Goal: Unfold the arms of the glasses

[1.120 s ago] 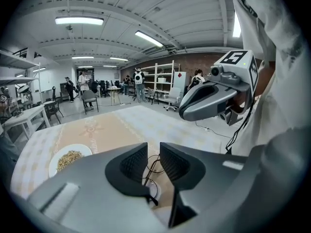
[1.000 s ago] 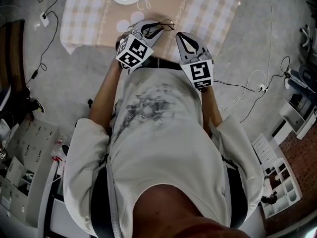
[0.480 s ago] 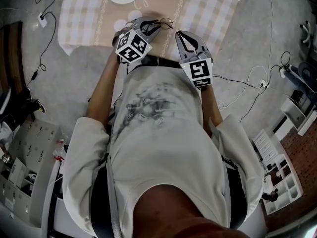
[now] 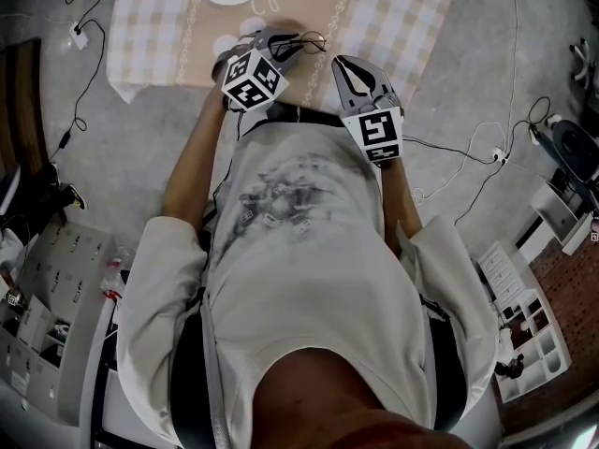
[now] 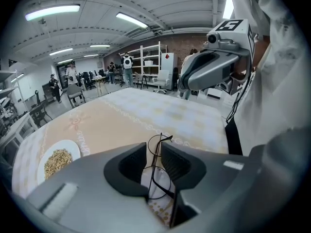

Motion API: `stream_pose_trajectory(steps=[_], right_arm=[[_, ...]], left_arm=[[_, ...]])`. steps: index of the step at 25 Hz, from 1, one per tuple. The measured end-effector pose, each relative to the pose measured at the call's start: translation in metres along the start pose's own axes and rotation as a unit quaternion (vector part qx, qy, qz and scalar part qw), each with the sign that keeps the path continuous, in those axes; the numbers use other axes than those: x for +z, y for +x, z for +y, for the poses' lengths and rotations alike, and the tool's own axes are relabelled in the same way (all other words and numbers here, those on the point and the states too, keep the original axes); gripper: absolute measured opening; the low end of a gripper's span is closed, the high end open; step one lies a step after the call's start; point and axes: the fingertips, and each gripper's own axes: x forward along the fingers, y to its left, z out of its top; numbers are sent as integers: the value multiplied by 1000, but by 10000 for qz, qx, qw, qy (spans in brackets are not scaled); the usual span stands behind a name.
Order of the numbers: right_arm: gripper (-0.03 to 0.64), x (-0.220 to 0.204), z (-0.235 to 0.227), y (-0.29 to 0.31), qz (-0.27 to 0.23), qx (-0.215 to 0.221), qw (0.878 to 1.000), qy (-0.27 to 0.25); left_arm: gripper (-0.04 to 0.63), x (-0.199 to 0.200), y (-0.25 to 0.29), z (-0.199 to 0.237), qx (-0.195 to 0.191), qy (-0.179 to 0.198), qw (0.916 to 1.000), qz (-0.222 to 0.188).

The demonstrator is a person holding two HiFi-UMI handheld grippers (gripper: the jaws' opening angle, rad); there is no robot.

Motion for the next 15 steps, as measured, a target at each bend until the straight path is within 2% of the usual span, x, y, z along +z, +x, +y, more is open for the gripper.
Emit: stream_pose_trajectory(steps=[15], right_arm=[[18,-4,-10,2,78,-83,9999,75]], left_arm=[[77,-13,16,0,-377,-126,9986,342]])
